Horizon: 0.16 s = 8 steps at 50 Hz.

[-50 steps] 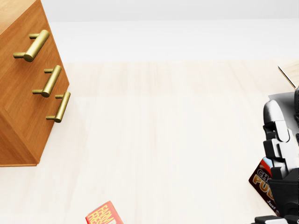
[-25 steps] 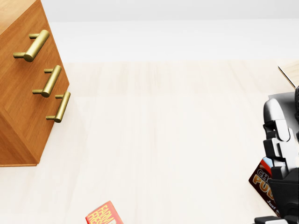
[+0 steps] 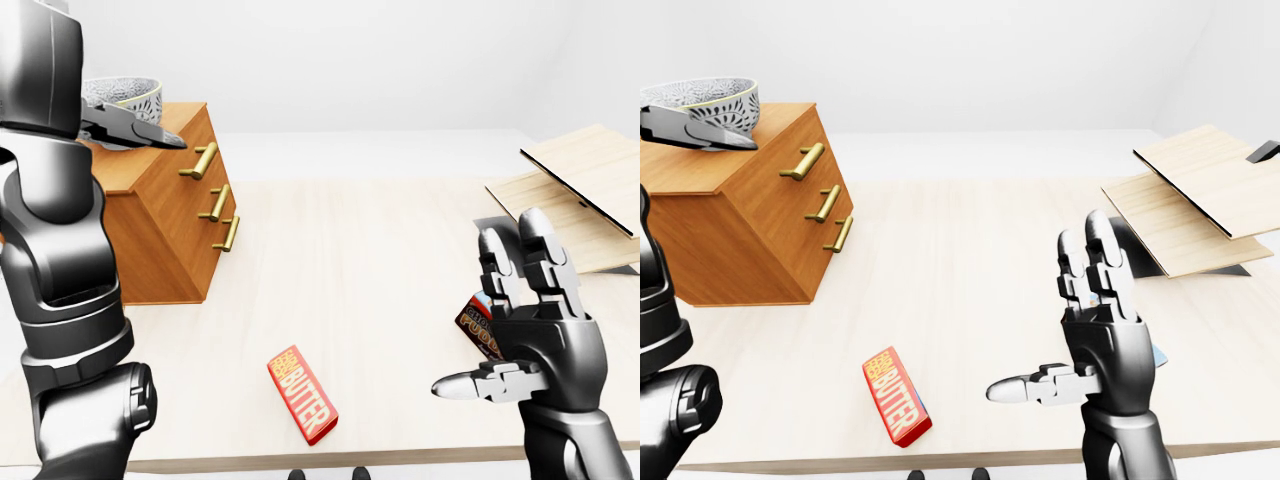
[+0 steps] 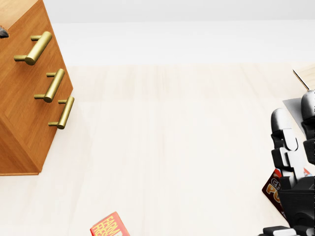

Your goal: Close the top drawer of the cabinet and put the bowl on top of it.

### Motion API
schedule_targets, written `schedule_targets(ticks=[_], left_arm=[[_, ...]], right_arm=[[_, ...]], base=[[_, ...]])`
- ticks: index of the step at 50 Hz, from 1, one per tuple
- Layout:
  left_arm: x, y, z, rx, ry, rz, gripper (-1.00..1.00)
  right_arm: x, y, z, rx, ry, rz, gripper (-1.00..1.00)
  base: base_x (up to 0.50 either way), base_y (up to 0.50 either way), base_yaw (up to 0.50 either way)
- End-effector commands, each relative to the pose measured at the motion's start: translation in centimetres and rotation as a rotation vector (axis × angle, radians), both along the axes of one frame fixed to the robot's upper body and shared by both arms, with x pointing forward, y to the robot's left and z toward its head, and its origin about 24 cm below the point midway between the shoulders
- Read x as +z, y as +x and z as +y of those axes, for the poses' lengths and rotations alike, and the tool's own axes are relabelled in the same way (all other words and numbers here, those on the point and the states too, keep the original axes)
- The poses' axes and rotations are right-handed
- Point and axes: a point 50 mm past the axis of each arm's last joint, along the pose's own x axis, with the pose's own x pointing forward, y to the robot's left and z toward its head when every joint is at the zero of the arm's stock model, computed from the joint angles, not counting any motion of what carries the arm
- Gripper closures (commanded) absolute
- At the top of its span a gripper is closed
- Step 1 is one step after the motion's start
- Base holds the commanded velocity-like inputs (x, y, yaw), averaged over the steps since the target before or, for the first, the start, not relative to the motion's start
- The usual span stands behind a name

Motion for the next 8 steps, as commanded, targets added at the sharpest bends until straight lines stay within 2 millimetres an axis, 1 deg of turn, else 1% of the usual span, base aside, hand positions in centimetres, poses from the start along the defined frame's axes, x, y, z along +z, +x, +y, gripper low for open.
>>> schedule_targets(ticks=[1,2,5,8], left_arm=[[-0.5,-4.0,-3.7,-0.174,0.1,-0.034,-1.0],[-0.7,-4.5,-4.3,-0.199,0.116,-0.039,-1.0],[-1.0,-5.3,-5.3,-0.245,0.132,-0.043,-1.0],[-1.5,-5.5,-5.7,-0.275,0.119,-0.041,-1.0]], right_arm=[[-0.2,0.1,0.0,0.003,0.001,0.011,-1.0],[-0.2,0.1,0.0,0.003,0.001,0.011,-1.0],[-0.2,0.1,0.0,0.003,0.0,0.009,-1.0],[0.0,0.0,0.0,0.003,-0.001,0.002,-1.0]], base=[[0.0,0.0,0.0],[0.0,0.0,0.0],[0.0,0.0,0.0],[0.0,0.0,0.0]])
